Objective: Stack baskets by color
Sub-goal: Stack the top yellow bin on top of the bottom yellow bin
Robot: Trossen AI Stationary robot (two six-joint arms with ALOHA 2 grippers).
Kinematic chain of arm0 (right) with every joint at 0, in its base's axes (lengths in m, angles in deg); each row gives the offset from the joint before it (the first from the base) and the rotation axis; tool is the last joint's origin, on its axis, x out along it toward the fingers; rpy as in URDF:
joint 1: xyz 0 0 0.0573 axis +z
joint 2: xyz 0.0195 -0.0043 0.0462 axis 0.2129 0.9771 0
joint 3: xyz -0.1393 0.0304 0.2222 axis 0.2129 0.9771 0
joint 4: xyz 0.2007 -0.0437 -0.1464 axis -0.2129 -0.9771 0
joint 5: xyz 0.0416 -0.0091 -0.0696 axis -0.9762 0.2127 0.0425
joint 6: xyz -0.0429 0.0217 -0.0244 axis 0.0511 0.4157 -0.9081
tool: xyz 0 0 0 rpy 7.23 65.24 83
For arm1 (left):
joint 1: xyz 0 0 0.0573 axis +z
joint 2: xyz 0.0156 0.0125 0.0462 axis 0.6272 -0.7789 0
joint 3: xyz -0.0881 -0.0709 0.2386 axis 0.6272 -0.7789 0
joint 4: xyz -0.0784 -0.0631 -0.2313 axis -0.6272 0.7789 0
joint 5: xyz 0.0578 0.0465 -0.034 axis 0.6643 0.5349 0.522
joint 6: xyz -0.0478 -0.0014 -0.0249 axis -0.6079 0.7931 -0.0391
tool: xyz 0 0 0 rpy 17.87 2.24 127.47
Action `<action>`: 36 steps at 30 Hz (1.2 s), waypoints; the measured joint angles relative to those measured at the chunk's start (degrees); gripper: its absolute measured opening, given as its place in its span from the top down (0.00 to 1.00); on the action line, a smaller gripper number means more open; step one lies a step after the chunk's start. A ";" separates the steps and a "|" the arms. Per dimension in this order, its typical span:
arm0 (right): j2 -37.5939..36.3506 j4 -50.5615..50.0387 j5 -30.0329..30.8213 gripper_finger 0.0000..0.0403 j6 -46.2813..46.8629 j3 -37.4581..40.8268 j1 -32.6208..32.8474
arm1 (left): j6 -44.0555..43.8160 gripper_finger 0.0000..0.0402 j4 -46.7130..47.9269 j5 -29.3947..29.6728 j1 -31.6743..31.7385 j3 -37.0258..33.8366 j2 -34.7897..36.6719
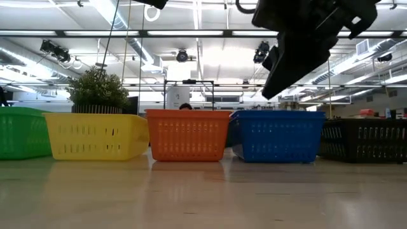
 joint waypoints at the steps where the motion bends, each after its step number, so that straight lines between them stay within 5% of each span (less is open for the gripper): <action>1: -0.38 -0.24 0.15 0.98 -0.42 0.00 0.06 | 0.00 0.71 0.02 0.00 0.00 0.00 0.00; 8: -7.59 -2.07 0.19 0.97 -6.90 2.97 -4.28 | 0.02 0.71 0.03 0.01 0.00 0.00 0.00; 18: -17.82 4.60 0.38 0.93 -13.38 14.16 -30.18 | 0.69 0.71 0.28 1.21 0.51 0.00 0.00; 27: -7.53 5.02 -3.40 0.70 -27.23 7.10 -47.10 | 1.55 0.71 0.45 -0.77 4.87 0.00 0.00; 36: 3.05 7.16 0.35 0.69 -35.26 4.30 -53.78 | 1.60 0.71 0.61 -2.97 6.29 0.00 0.00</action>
